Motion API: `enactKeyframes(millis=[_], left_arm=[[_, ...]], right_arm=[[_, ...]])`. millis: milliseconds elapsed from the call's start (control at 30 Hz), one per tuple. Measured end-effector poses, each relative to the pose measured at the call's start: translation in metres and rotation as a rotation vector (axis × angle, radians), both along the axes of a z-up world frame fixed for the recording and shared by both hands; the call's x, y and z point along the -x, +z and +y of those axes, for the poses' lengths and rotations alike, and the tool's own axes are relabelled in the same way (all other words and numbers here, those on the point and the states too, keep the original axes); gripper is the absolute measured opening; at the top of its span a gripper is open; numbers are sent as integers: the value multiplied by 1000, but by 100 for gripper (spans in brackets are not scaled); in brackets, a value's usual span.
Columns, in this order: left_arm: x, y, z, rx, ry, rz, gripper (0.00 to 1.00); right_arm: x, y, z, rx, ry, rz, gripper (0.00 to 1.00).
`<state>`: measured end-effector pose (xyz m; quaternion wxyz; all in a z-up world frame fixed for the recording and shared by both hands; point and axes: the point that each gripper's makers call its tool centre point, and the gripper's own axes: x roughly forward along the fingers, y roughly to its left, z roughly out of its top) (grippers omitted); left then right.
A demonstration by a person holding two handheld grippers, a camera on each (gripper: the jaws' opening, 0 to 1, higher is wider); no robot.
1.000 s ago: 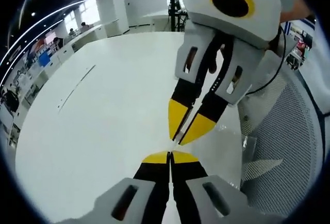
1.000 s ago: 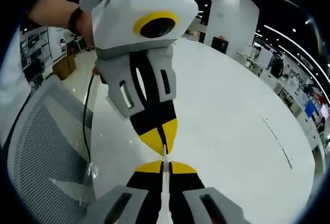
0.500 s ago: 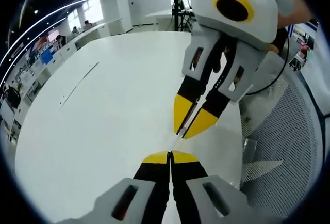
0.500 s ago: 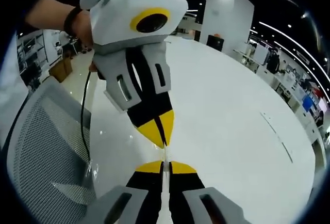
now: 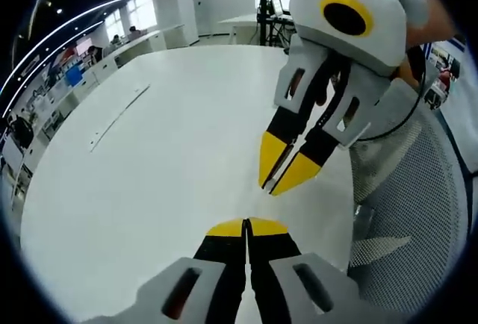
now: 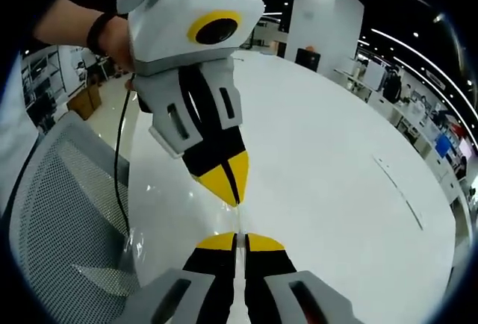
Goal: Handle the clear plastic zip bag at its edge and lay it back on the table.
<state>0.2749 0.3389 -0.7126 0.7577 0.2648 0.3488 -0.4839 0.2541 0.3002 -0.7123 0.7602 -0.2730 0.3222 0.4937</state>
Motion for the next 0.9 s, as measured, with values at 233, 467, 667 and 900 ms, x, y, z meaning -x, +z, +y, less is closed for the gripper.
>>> enactKeyframes(millis=[233,467,667,900], left_arm=[[-2,7,13,112,60,35,0],[1,10,-1,68,-30,-12,0],[3,11,-16,56,-121,-47,12],[14,14,-34,26,-228,-63,7]], right_arm=[[2,0,-21,-47,-66,37,0],[4,-4,-14,-33,-43,32,0],[2,-4,-6,-32,-32,26,0],[1,1,5,-17,9,13,0]])
